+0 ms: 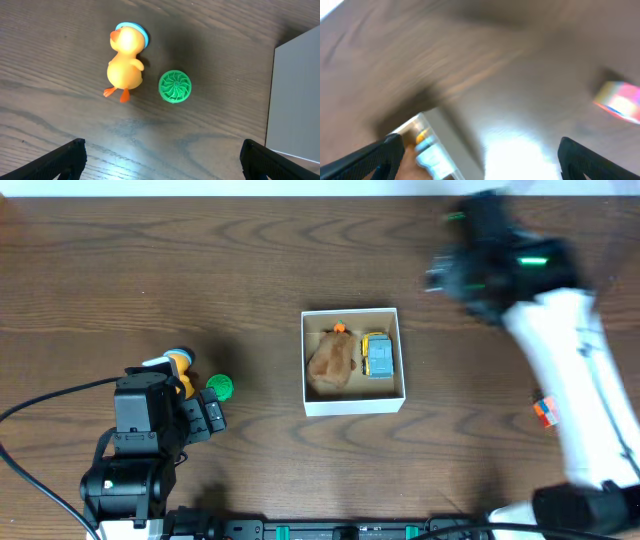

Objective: Pack container
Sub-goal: 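Carry the bear with the right gripper and drop it into the box, then move the right gripper to the orange-blue cube and grasp it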

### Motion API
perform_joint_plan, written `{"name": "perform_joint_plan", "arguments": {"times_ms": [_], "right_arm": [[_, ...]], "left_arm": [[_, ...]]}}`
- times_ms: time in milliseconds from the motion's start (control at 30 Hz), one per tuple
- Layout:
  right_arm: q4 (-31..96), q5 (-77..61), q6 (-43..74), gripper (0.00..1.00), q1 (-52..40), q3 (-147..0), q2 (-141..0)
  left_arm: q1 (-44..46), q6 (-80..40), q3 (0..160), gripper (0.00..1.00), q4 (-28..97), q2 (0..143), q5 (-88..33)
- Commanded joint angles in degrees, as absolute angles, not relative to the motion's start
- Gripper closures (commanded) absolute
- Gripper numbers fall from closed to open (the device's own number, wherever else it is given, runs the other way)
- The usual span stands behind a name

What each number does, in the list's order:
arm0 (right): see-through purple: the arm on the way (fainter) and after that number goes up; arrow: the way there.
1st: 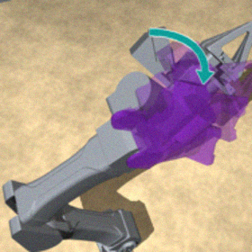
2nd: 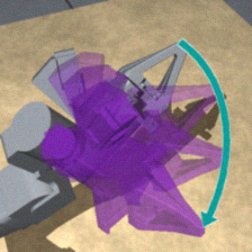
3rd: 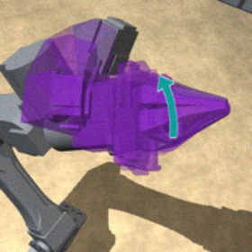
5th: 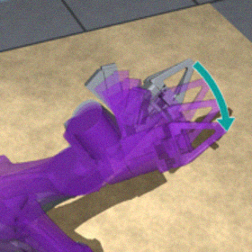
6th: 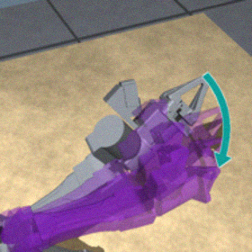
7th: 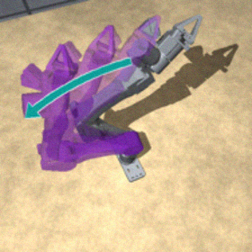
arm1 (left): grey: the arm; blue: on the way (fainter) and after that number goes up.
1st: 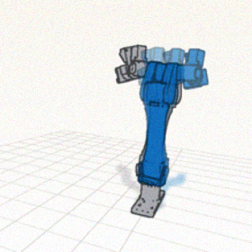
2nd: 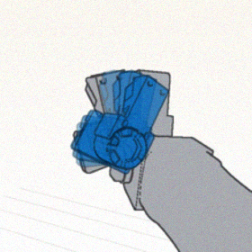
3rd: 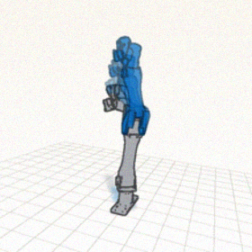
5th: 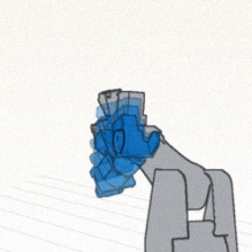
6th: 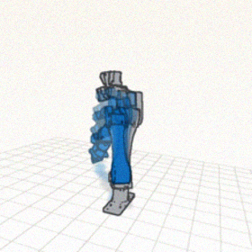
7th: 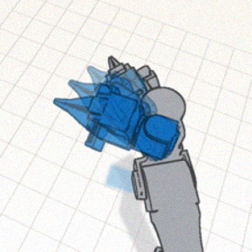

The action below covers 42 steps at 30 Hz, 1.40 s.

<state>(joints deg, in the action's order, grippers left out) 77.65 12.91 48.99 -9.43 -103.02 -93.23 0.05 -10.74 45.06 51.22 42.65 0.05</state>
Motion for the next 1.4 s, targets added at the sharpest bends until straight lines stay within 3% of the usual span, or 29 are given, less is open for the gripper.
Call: {"name": "perform_joint_plan", "arguments": {"times_ms": [0,367,533,1200,1367], "right_arm": [[80.2,9.6,52.4,0.01,-1.3,-101.5,-94.4],[68.3,3.2,44.5,0.01,24.4,-78.7,-95.8],[62.1,3.2,40.0,0.01,30.9,-70.2,-95.9],[42.6,3.6,32.4,0.01,32.2,-53.8,-95.9],[42.4,1.6,30.5,0.14,32.2,-53.8,-95.9]], "left_arm": [[-0.2,-11.3,46.0,0.02,51.4,42.6,0.5],[-0.2,-11.3,46.0,0.02,51.4,42.6,0.5],[-0.2,-11.3,46.0,0.02,51.4,42.6,0.5],[-0.2,-11.3,46.0,0.02,51.4,42.6,0.5],[-0.2,-11.3,46.0,0.02,51.4,42.6,0.5]]}}
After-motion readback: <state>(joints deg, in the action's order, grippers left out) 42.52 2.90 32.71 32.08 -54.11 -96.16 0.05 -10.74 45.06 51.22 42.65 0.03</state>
